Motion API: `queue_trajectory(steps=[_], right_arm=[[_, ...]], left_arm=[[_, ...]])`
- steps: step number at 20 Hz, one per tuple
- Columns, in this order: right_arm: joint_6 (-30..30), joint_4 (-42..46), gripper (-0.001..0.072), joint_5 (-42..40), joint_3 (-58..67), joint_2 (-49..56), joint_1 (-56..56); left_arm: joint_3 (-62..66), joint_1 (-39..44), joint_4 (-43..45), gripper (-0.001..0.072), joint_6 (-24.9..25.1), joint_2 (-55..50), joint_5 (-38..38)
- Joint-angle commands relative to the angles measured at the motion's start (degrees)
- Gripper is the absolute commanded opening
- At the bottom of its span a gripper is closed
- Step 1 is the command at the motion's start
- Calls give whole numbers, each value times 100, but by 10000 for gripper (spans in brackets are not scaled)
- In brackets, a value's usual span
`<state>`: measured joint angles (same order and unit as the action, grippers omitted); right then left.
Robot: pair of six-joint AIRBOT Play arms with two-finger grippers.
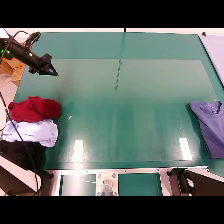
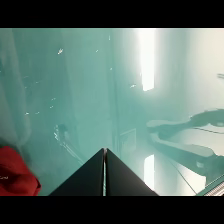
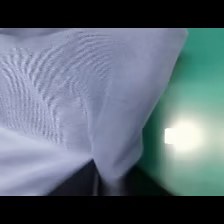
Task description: Fold the shirts.
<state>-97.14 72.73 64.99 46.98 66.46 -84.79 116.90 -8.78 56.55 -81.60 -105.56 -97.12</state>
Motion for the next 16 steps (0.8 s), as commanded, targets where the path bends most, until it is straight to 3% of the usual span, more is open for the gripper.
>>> queue_trajectory(steps=[1,4,5,8,9,12,16], right_arm=[[39,636,648,153,-31,-9,-39],[35,732,641,977,498,-9,-33],[33,811,588,1421,857,-9,-15],[-186,870,86,2190,1836,-31,352],[-179,614,18,2098,1899,-79,699],[216,-345,18,1329,1904,-197,2555],[533,-286,17,566,1853,-219,5683]], left_arm=[[-2,-2,-2,25,-2,0,4],[-2,-2,-2,25,0,2,13],[-2,-2,0,24,0,2,33],[0,4,-48,23,26,11,66],[0,4,-39,23,66,59,70],[-4,111,136,22,173,474,293],[-848,509,337,22,295,1547,791]])
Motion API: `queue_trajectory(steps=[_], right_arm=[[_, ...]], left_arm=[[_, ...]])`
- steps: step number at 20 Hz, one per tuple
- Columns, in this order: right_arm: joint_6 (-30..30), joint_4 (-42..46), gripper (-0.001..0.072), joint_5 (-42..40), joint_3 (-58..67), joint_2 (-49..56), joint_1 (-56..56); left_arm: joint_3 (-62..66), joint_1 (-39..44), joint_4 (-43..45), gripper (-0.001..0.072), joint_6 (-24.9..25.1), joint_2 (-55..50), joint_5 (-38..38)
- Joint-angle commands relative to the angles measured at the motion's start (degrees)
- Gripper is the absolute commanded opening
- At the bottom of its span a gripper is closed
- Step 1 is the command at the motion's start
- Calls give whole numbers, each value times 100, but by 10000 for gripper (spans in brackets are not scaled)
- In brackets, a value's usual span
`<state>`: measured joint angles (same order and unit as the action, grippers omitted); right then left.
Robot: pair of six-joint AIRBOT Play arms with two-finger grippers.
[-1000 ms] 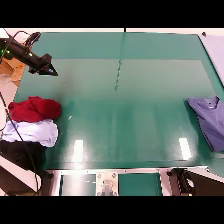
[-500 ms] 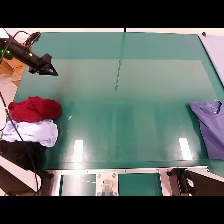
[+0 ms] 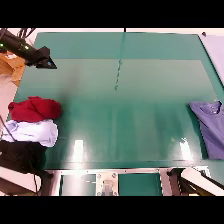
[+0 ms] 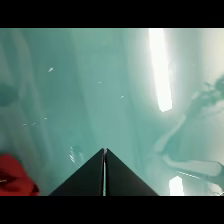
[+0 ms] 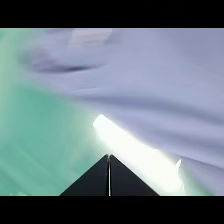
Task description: Fold the shirts.
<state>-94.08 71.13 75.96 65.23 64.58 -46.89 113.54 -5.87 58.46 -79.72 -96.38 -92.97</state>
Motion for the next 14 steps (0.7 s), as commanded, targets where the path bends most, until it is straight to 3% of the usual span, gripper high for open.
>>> queue_trajectory(steps=[1,4,8,14], right_arm=[[223,-15,17,-640,-39,-31,2522],[315,0,16,-769,-656,-149,4074],[330,-2,16,-916,-1685,-625,5099],[308,-127,17,-997,-1786,-774,5329]], left_arm=[[-1080,345,151,22,216,1012,656],[-3342,728,155,22,269,2306,1432],[-5761,1143,151,22,160,3740,2072],[-6271,1165,109,24,109,4105,2076]])
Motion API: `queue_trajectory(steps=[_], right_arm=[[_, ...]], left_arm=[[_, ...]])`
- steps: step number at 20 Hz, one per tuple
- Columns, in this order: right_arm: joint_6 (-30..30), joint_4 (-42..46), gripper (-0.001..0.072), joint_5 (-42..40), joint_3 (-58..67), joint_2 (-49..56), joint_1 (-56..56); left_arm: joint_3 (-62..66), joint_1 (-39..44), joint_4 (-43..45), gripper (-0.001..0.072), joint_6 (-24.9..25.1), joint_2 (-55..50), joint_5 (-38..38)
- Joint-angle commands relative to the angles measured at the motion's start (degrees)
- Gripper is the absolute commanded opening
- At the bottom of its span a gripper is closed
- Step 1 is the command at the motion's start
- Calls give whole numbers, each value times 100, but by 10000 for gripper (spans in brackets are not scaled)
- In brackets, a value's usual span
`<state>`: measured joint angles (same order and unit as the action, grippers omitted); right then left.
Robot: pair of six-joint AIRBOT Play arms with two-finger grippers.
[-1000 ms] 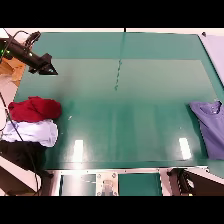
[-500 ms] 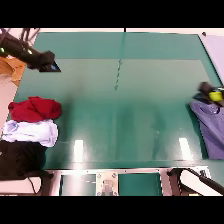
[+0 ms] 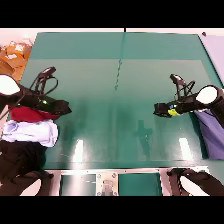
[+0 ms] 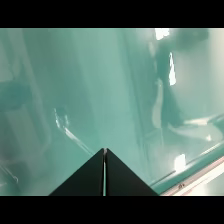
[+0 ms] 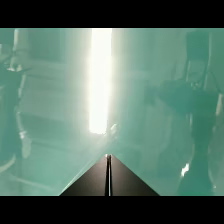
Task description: Fold the shirts.
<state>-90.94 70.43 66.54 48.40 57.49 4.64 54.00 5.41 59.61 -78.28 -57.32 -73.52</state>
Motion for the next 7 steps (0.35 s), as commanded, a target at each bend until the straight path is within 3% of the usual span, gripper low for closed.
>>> queue_trajectory(steps=[1,7], right_arm=[[-7,-57,17,-55,-103,-66,175],[-7,-57,17,-55,-103,-66,175]], left_arm=[[-317,37,-7,24,-35,199,170],[-317,37,-4,24,-31,199,240]])
